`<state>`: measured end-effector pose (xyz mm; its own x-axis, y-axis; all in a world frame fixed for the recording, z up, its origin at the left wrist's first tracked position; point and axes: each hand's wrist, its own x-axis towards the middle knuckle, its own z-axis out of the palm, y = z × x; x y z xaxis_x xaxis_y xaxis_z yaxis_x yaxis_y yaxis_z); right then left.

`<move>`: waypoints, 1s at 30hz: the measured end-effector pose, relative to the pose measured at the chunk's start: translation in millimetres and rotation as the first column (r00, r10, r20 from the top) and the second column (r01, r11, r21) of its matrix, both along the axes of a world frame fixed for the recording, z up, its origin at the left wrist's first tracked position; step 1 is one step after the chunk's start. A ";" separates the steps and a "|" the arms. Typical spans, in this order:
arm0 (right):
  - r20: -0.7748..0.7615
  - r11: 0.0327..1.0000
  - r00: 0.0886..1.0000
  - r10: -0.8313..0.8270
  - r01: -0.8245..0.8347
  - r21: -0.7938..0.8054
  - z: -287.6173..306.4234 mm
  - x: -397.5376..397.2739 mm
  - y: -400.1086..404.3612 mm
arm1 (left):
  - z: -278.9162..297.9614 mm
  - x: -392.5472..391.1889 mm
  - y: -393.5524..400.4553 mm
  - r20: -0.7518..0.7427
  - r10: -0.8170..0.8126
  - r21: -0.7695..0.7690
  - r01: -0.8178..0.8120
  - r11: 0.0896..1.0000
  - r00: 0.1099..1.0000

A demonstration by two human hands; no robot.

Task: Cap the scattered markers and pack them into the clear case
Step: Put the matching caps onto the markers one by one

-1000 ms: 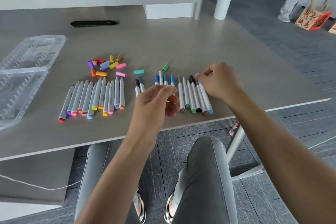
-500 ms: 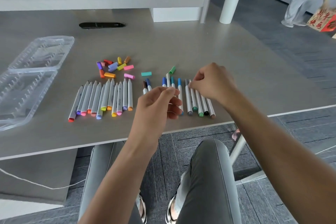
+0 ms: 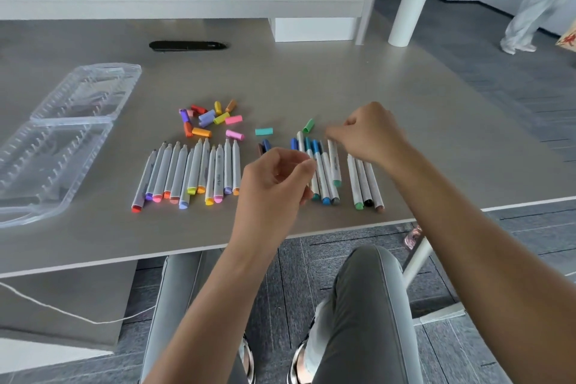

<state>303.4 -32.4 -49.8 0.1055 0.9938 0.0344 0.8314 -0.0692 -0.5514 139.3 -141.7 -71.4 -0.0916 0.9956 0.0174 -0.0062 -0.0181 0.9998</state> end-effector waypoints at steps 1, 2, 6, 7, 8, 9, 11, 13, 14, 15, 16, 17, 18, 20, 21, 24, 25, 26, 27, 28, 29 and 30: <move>-0.097 1.000 0.995 0.010 -0.009 0.008 2.3 -0.9 -0.4 | 0.4 0.2 2.4 -0.040 0.019 0.004 -0.019 1.000 0.999; -0.179 1.000 0.984 0.021 -0.020 0.010 4.9 -2.3 -2.0 | 1.4 0.6 4.8 -0.063 0.039 -0.001 -0.039 0.999 0.997; -0.338 0.997 0.940 0.039 -0.058 -0.045 11.0 -8.2 -7.7 | 3.7 4.1 18.5 -0.064 0.051 -0.086 -0.056 0.995 0.997; -0.363 0.997 0.931 0.045 -0.067 -0.048 10.8 -10.4 -7.2 | 4.1 5.1 21.9 -0.025 0.037 -0.123 -0.040 0.992 0.999; -0.385 0.996 0.922 0.054 -0.077 -0.045 9.2 -12.1 -5.4 | 4.8 6.2 24.8 0.050 0.023 -0.163 -0.015 0.986 0.999; -0.401 0.996 0.914 0.062 -0.085 -0.040 7.1 -14.0 -3.2 | 6.6 7.3 26.7 0.152 0.010 -0.199 0.021 0.980 0.988; -0.401 0.994 0.913 0.072 -0.099 -0.047 2.3 -16.1 1.5 | 10.6 7.8 29.9 0.328 0.002 -0.245 0.083 0.966 0.945; -0.377 0.994 0.923 0.075 -0.098 -0.040 0.4 -14.3 7.0 | 12.8 5.9 31.2 0.421 0.003 -0.271 0.122 0.955 0.907; -0.349 0.996 0.934 0.071 -0.085 -0.025 -0.4 -12.4 11.0 | 12.8 4.1 31.2 0.453 -0.001 -0.274 0.141 0.952 0.891; -0.309 0.998 0.949 0.059 -0.063 -0.003 -1.3 -10.8 15.5 | 12.5 2.3 30.9 0.484 -0.008 -0.271 0.158 0.949 0.875; -0.260 0.999 0.965 0.042 -0.038 0.019 -3.2 -8.6 21.0 | 12.0 0.3 30.5 0.509 -0.008 -0.269 0.168 0.948 0.861; -0.214 0.999 0.977 0.022 -0.014 0.037 -5.0 -6.6 26.4 | 12.0 -1.5 30.1 0.528 -0.003 -0.269 0.170 0.948 0.849; -0.176 0.999 0.984 0.007 0.002 0.049 -6.8 -5.2 31.3 | 11.9 -3.3 29.9 0.537 0.009 -0.271 0.162 0.949 0.843; -0.129 0.998 0.992 0.002 0.006 0.060 -9.4 -4.3 38.0 | 12.6 -6.5 30.2 0.539 0.037 -0.280 0.138 0.950 0.841; -0.109 0.998 0.994 0.009 -0.003 0.064 -9.8 -4.7 39.4 | 13.2 -8.4 30.2 0.543 0.051 -0.285 0.127 0.950 0.838; -0.071 0.996 0.997 0.037 -0.031 0.079 -11.4 -8.4 41.3 | 14.0 -15.0 30.5 0.549 0.084 -0.291 0.096 0.952 0.832; -0.057 0.996 0.997 0.048 -0.043 0.083 -12.2 -10.0 41.6 | 14.3 -17.1 30.3 0.552 0.092 -0.294 0.090 0.952 0.828; -0.037 0.995 0.998 0.059 -0.056 0.080 -13.0 -11.5 42.3 | 14.3 -19.1 30.0 0.559 0.105 -0.299 0.083 0.951 0.822; -0.017 0.995 0.997 0.069 -0.068 0.067 -13.7 -12.9 43.4 | 14.5 -20.8 30.0 0.565 0.115 -0.305 0.077 0.949 0.817; 0.001 0.996 0.997 0.078 -0.078 0.046 -14.1 -14.3 44.3 | 14.7 -22.0 29.8 0.566 0.121 -0.308 0.073 0.949 0.815; 0.019 0.996 0.996 0.087 -0.088 0.023 -14.0 -16.1 45.1 | 14.9 -22.9 29.6 0.566 0.123 -0.309 0.071 0.948 0.815; 0.036 0.995 0.995 0.094 -0.095 0.007 -14.0 -17.8 46.2 | 15.0 -23.7 29.4 0.565 0.124 -0.309 0.070 0.949 0.816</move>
